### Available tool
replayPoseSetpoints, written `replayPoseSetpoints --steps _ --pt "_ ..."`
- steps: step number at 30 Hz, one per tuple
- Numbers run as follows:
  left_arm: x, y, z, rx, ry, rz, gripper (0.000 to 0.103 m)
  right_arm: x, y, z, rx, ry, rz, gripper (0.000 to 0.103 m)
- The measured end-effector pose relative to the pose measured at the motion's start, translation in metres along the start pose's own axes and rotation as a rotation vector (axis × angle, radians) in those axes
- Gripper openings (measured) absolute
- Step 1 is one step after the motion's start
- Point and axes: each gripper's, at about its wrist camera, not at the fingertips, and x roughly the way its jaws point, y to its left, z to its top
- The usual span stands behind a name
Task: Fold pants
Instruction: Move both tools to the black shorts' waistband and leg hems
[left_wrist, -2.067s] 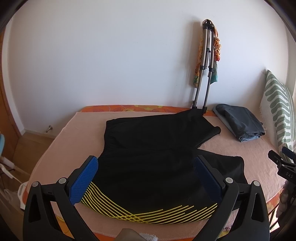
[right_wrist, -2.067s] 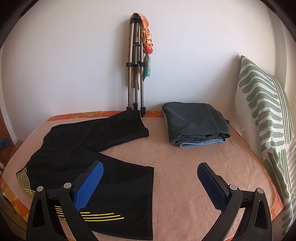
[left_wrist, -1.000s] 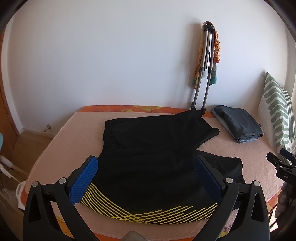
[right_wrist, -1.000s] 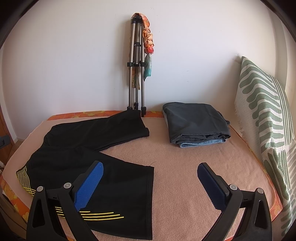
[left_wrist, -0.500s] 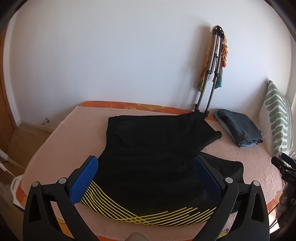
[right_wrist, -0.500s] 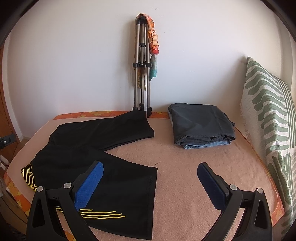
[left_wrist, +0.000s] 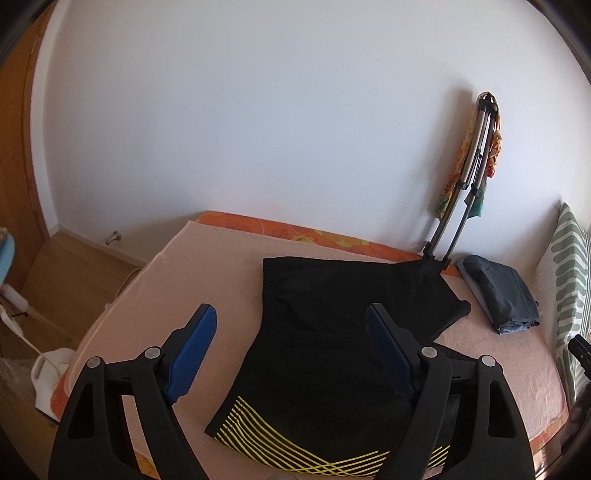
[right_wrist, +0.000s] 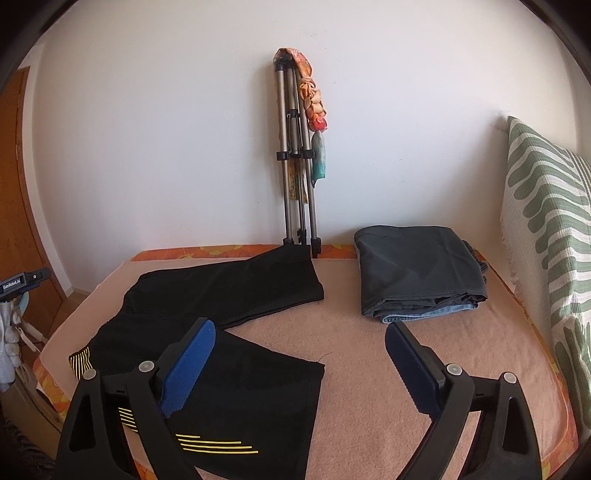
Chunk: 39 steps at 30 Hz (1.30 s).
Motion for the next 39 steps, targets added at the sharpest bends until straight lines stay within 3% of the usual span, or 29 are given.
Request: replayPoseSetpoints --steps 7,12,22,24,28,34,39 --pt "0.023 0.023 0.027 0.0 0.064 0.02 0.08 0.023 -0.019 0.024 -0.026 0.043 0.034 0.089" --pt "0.049 0.031 0.046 -0.029 0.131 -0.015 0.08 0.056 -0.035 0.051 -0.061 0.099 0.052 0.088" --pt "0.13 0.028 0.071 -0.027 0.249 -0.039 0.08 0.164 -0.067 0.098 0.017 0.236 0.151 0.084" --pt "0.15 0.029 0.073 -0.028 0.275 -0.036 0.08 0.187 -0.065 0.102 0.012 0.259 0.16 0.076" --pt "0.196 0.028 0.071 0.004 0.34 -0.03 0.081 0.225 -0.043 0.108 -0.082 0.283 0.194 0.073" --pt "0.261 0.034 0.055 0.013 0.43 -0.034 0.081 0.276 0.03 0.113 -0.381 0.312 0.318 0.07" --pt "0.301 0.038 0.042 0.003 0.471 -0.035 0.081 0.344 0.086 0.112 -0.589 0.381 0.394 0.068"
